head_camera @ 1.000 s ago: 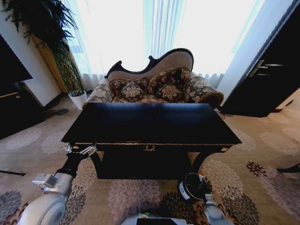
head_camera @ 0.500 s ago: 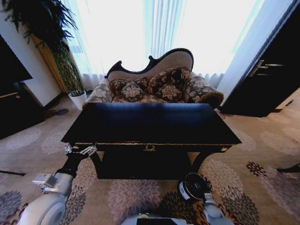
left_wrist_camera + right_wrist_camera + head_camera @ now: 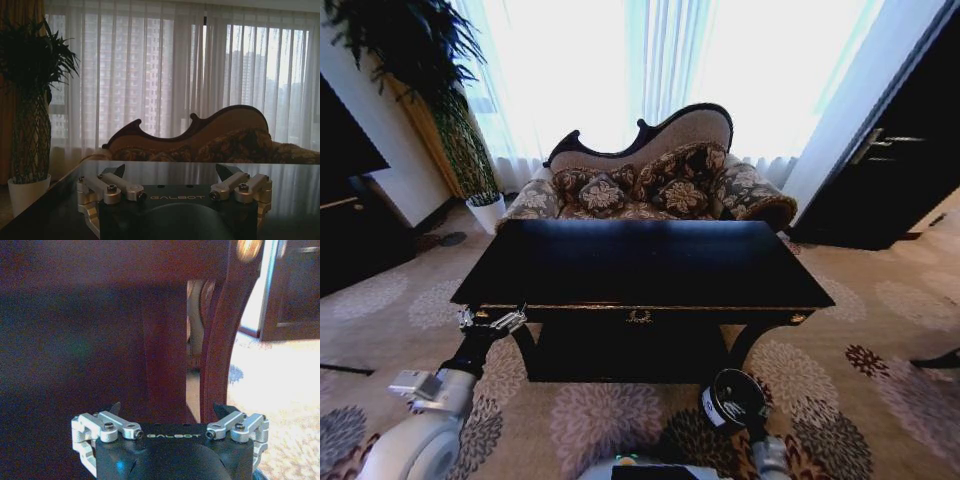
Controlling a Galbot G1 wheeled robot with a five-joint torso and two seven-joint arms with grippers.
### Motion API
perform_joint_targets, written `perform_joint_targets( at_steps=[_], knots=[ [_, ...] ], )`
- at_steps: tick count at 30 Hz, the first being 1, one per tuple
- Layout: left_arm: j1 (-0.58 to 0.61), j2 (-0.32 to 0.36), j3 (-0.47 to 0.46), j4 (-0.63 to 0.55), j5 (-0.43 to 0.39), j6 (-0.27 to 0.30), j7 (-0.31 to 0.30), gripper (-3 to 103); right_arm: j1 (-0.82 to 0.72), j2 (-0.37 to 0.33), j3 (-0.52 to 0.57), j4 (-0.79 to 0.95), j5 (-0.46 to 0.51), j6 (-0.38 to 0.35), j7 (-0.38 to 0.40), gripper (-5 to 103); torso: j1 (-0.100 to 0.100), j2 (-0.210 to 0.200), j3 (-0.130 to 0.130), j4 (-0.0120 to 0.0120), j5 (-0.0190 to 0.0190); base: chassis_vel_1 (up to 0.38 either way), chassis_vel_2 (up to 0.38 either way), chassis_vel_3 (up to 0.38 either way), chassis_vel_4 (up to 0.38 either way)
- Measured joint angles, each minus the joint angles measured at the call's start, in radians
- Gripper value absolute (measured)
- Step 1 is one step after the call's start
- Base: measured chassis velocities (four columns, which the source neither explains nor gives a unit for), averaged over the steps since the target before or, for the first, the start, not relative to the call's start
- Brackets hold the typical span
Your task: Move to the front of the table and place the trash on the table into the trash bin.
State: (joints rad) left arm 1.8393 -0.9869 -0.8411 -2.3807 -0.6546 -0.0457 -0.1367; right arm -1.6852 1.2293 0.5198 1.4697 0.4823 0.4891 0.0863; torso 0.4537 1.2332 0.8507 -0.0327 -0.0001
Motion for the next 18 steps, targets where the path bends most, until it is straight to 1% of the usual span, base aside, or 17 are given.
perform_joint_targets(
  at_steps=[2, 3, 4, 5, 7, 8, 9, 11, 12, 14, 16, 18],
  knots=[
    [0.0, 0.0, 0.0, 0.0, 0.0, 0.0, 0.0, 100, -0.047, 0.018, 0.039, 0.094, 0.0, -0.001, 0.002, 100, 0.0, 0.0, 0.0, 0.0001, -0.0003, 0.0, 0.0, 0.0, 0.0],
    [0.0, 0.0, 0.0, 0.0, 0.0, 0.0, 0.0, 100, -0.047, 0.018, 0.039, 0.094, 0.0, -0.001, 0.002, 100, 0.0, 0.0, 0.0, 0.0001, -0.0003, 0.0, 0.0, 0.0, 0.0],
    [0.0, 0.0, 0.0, 0.0, 0.0, 0.0, 0.0, 100, -0.065, 0.024, 0.054, 0.134, 0.001, -0.002, 0.004, 100, 0.0, 0.0, 0.0, 0.0001, -0.0002, 0.0, 0.0, 0.0, 0.0],
    [0.0, 0.0, 0.0, 0.0, 0.0, 0.0, 0.0, 100, -0.1, 0.031, 0.088, 0.209, 0.001, 0.0, 0.008, 100, 0.0, 0.0, 0.0, 0.0002, 0.0, 0.0, 0.0, 0.0, 0.0],
    [0.0, 0.0, 0.0, 0.0, 0.0, 0.0, 0.0, 100, -0.127, 0.032, 0.122, 0.276, 0.004, 0.005, 0.01, 100, 0.0, 0.0, 0.0, 0.0001, -0.0005, 0.0, 0.0, 0.0, 0.0],
    [0.0, 0.0, 0.0, 0.0, 0.0, 0.0, 0.0, 100, -0.127, 0.032, 0.122, 0.276, 0.004, 0.005, 0.01, 100, 0.0, 0.0, 0.0, 0.0001, -0.0005, 0.0, 0.0, 0.0, 0.0],
    [0.0, 0.0, 0.0, 0.0, 0.0, 0.0, 0.0, 100, -0.147, 0.025, 0.152, 0.336, 0.01, 0.005, 0.01, 100, 0.0, 0.0, 0.0, 0.0001, 0.0, 0.0, 0.0, 0.0, 0.0],
    [0.0, 0.0, 0.0, 0.0, 0.0, 0.0, 0.0, 100, -0.159, 0.016, 0.182, 0.38, 0.016, 0.004, 0.01, 100, 0.0, 0.0, 0.0, 0.0003, -0.0001, 0.0, 0.0, 0.0, 0.0],
    [0.0, 0.0, 0.0, 0.0, 0.0, 0.0, 0.0, 100, -0.17, 0.008, 0.214, 0.421, 0.024, 0.0, 0.009, 100, 0.0, 0.0, 0.0, 0.0003, -0.0003, 0.0, 0.0, 0.0, 0.0],
    [0.0, 0.0, 0.0, 0.0, 0.0, 0.0, 0.0, 100, -0.175, 0.006, 0.232, 0.442, 0.029, -0.003, 0.008, 100, 0.0, 0.0, 0.0, 0.0003, 0.0, 0.0, 0.0, 0.0, 0.0],
    [0.0, 0.0, 0.0, 0.0, 0.0, 0.0, 0.0, 100, -0.185, -0.003, 0.29, 0.519, 0.047, -0.02, 0.005, 100, 0.0, 0.0, 0.0, 0.0001, -0.0004, 0.0, 0.0, 0.0, 0.0],
    [0.0, 0.0, 0.0, 0.0, 0.0, 0.0, 0.0, 100, -0.185, -0.012, 0.308, 0.554, 0.057, -0.038, 0.002, 100, 0.0, 0.0, 0.0, 0.0002, 0.0001, 0.0, 0.0, 0.0, 0.0]
  ],
)
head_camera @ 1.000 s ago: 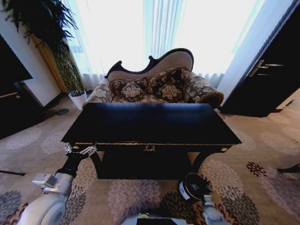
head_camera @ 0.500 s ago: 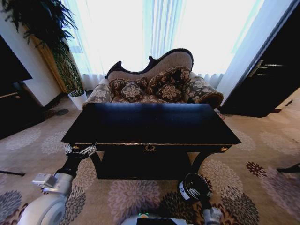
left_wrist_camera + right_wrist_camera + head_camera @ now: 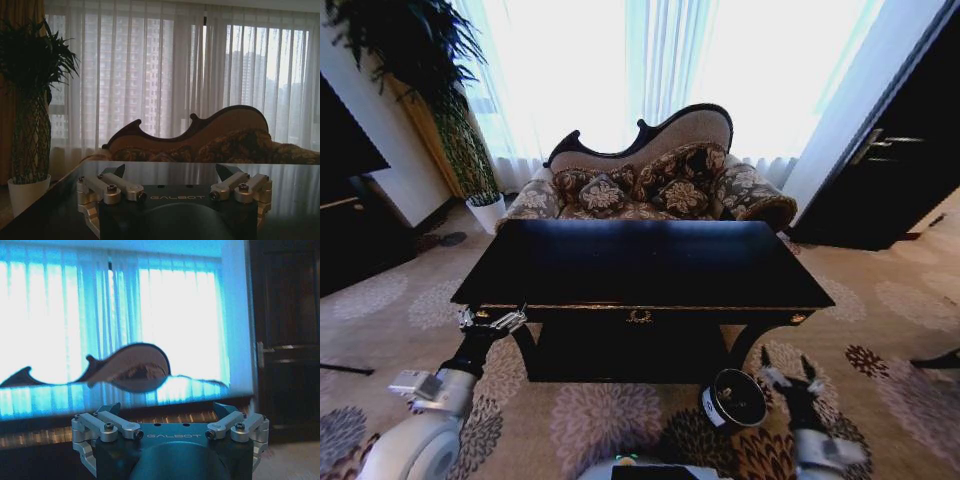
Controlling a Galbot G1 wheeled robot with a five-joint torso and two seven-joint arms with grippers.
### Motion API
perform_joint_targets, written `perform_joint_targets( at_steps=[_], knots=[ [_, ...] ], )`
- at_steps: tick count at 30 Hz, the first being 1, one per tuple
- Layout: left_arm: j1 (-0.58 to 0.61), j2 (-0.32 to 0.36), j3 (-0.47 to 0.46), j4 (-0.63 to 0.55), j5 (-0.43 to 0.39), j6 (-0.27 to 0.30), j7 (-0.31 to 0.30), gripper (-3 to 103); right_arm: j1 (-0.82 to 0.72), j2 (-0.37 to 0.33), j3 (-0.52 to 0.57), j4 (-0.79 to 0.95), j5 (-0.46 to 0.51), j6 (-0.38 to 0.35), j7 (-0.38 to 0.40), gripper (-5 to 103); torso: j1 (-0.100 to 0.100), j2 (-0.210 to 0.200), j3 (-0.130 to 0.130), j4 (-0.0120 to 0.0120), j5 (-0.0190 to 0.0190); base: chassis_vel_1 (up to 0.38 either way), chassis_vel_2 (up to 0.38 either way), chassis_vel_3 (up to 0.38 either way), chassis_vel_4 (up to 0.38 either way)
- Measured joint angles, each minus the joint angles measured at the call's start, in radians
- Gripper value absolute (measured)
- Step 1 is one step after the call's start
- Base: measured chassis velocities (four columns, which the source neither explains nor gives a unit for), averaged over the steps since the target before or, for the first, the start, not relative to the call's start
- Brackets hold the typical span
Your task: Move to the front of the table and place the trash on the table into the trash bin.
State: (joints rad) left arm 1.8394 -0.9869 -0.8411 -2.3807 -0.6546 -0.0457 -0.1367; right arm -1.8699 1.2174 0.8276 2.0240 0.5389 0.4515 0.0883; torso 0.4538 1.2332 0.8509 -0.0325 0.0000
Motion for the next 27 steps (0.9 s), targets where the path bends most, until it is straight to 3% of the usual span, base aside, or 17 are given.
perform_joint_targets(
  at_steps=[7, 15, 27],
  knots=[
    [0.0, 0.0, 0.0, 0.0, 0.0, 0.0, 0.0, 100, 0.049, -0.06, 0.028, 0.074, 0.034, -0.083, -0.018, 100, 0.0, 0.0, 0.0, 0.0002, -0.0001, 0.0, 0.0, 0.0, 0.0],
    [0.0, 0.0, 0.0, 0.0, 0.0, 0.0, 0.0, 100, 0.069, -0.129, 0.028, 0.107, 0.013, -0.102, -0.046, 100, 0.0, 0.0, 0.0, 0.0001, -0.0002, 0.0, 0.0, 0.0, 0.0],
    [0.0, 0.0, 0.0, 0.0, 0.0, 0.0, 0.0, 100, 0.067, -0.134, 0.023, 0.123, 0.01, -0.124, -0.047, 100, 0.0, 0.0, 0.0, 0.0, -0.0002, 0.0, 0.0, 0.0, 0.0]
  ],
)
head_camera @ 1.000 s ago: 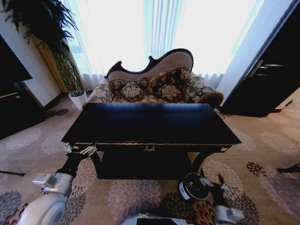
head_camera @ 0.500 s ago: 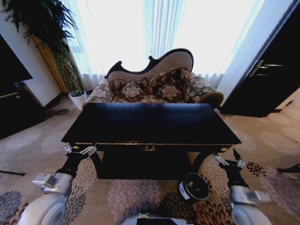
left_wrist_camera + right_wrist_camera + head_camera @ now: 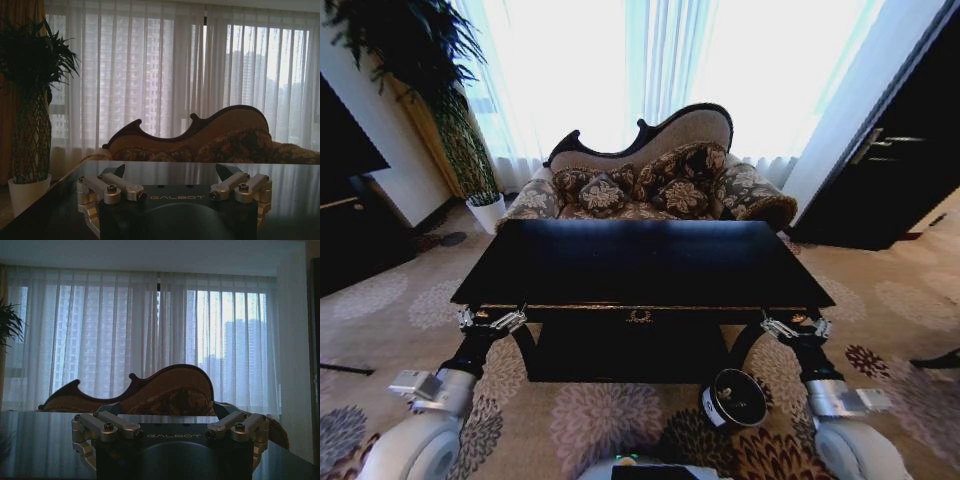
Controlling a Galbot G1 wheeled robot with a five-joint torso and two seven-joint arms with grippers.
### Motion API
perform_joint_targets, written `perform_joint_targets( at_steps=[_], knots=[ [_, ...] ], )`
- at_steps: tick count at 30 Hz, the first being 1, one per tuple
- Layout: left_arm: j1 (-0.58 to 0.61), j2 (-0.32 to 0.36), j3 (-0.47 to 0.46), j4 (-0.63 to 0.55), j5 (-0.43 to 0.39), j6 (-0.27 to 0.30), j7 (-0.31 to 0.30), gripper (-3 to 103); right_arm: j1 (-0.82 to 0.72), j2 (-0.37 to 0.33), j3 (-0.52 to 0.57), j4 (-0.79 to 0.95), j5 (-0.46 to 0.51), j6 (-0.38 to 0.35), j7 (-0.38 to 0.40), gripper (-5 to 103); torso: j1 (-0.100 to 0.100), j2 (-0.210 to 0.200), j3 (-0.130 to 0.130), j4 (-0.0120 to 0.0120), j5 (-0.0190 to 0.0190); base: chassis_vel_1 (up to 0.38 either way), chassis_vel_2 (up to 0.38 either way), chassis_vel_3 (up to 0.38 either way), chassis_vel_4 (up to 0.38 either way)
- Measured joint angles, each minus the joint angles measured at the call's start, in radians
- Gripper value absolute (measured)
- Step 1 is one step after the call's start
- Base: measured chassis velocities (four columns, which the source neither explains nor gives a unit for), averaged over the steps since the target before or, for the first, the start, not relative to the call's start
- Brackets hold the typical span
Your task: Move to the front of the table and place the trash on the table into the trash bin.
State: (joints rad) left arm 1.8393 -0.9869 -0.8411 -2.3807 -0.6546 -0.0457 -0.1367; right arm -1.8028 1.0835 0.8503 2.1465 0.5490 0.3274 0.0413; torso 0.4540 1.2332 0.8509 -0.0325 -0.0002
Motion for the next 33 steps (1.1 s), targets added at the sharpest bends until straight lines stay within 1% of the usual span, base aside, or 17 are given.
perform_joint_targets(
  at_steps=[33],
  knots=[
    [0.0, 0.0, 0.0, 0.0, 0.0, 0.0, 0.0, 100, 0.0, 0.002, -0.002, -0.005, 0.0, 0.002, 0.002, 100, 0.0, 0.0, 0.0, -0.0001, 0.0, 0.0, 0.0, 0.0, 0.0]
  ],
)
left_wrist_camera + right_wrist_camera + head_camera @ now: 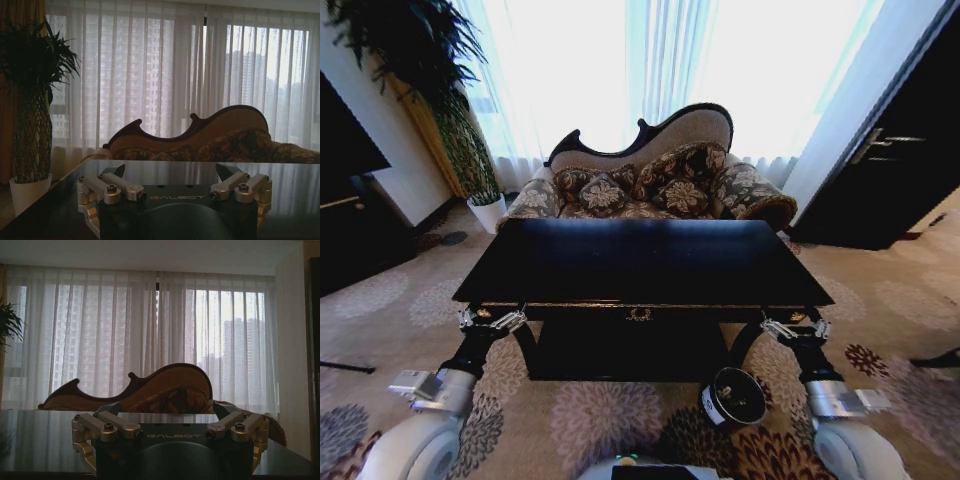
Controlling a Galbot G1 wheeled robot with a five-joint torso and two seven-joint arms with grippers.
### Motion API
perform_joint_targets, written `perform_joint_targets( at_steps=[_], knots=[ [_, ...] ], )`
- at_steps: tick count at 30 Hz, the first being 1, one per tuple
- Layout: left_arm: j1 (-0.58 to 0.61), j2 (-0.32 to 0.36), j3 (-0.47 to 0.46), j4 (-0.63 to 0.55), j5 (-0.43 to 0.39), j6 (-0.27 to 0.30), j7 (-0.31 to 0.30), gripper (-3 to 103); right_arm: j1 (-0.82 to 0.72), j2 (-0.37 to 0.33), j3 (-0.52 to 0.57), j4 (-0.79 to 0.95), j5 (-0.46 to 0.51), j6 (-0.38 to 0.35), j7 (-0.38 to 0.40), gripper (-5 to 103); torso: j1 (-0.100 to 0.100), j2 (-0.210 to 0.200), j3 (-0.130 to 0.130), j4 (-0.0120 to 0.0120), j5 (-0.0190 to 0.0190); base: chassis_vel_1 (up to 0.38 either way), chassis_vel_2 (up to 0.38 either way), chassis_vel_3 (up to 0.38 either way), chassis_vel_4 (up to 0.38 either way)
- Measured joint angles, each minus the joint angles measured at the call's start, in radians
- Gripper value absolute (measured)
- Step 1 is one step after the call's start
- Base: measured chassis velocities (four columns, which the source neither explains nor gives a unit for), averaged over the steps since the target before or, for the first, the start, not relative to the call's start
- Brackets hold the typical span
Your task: Move to the front of the table and place the trash on the table into the trash bin.
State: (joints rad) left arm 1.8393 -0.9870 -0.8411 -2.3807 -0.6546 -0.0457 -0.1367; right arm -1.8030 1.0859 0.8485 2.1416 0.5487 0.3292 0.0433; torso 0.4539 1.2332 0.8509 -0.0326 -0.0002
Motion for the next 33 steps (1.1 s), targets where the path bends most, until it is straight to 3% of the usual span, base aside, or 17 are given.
perform_joint_targets(
  at_steps=[33],
  knots=[
    [0.0, 0.0, 0.0, 0.0, 0.0, 0.0, 0.0, 100, 0.0, 0.0, 0.0, 0.0, 0.0, 0.001, 0.0, 100, 0.0, 0.0, 0.0, 0.0001, 0.0, 0.045, -0.044, -0.046, 0.045]
  ],
)
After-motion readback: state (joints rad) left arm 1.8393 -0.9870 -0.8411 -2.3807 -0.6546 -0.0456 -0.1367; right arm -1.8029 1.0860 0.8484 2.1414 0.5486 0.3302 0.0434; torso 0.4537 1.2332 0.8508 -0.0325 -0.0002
